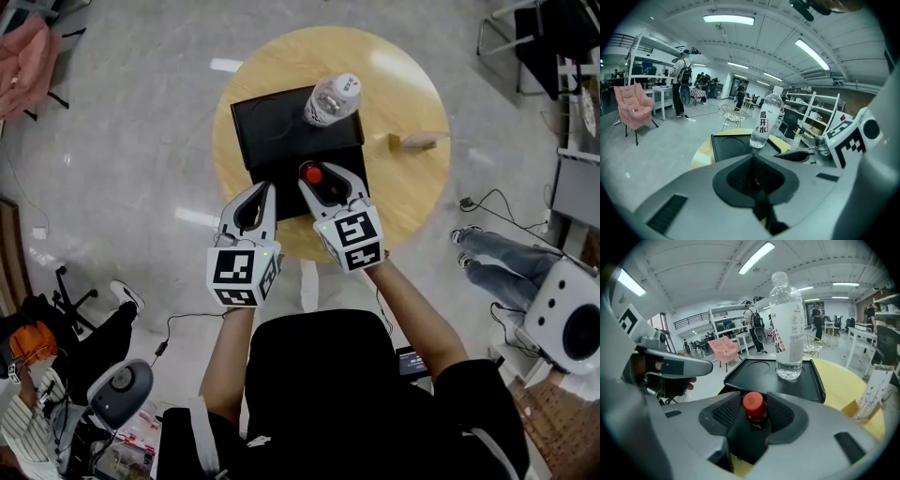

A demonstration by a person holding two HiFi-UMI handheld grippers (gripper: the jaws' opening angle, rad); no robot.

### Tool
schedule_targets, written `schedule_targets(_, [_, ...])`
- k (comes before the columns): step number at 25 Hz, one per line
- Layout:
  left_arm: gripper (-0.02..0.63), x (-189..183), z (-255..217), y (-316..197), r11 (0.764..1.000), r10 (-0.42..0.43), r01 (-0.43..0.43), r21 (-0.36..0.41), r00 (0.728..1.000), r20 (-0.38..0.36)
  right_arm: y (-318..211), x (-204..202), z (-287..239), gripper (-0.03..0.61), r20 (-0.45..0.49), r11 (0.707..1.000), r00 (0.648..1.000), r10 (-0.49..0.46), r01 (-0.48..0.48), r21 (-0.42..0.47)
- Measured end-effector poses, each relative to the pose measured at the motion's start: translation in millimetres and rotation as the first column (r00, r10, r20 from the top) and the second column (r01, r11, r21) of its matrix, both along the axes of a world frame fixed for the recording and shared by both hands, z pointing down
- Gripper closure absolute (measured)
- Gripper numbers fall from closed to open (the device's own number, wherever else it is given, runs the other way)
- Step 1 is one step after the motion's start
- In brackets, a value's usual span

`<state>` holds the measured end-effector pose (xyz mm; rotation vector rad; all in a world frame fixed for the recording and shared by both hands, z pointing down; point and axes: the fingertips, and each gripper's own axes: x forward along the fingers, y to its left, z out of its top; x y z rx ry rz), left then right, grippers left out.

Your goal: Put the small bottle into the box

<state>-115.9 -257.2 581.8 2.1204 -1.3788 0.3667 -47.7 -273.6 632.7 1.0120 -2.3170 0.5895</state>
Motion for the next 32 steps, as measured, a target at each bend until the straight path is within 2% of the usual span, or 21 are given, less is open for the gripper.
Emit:
schedule_targets(6, [0.603, 2.1, -24.2, 4.9, 0.999, 0.036, -0.036, 0.041, 0.999, -0.004, 0.0, 6.0, -30.8, 0.425, 0.102, 0.996, 0.991, 0.092, -0.092, -0.006])
schedule_targets(16, [0.603, 11.5, -78.7, 24.8, 0.985, 0.102, -0.096, 0.146, 0.994, -0.035, 17.0, 16.6, -84.6, 0.427, 0.117, 0.981, 0.978, 0.173, -0.182, 0.072])
schedule_targets(22, [0.603, 20.2, -104.0, 55.5, 0.971, 0.163, -0.152, 0.183, 0.986, -0.047, 33.9, 18.6, -124.4, 0.468, 0.126, 0.964, 0.970, 0.210, -0.226, 0.137])
schedule_targets(25, [0.603, 26.4, -118.9, 57.6, 0.959, 0.187, -0.177, 0.220, 0.982, -0.026, 38.2, 24.0, -140.8, 0.490, 0.145, 0.955, 0.964, 0.222, -0.245, 0.167])
schedule_targets(32, [0.603, 29.3, -151.9, 62.6, 0.945, 0.173, -0.164, 0.284, 0.985, -0.005, 50.3, 25.6, -170.0, 0.545, 0.158, 0.946, 0.965, 0.211, -0.242, 0.214])
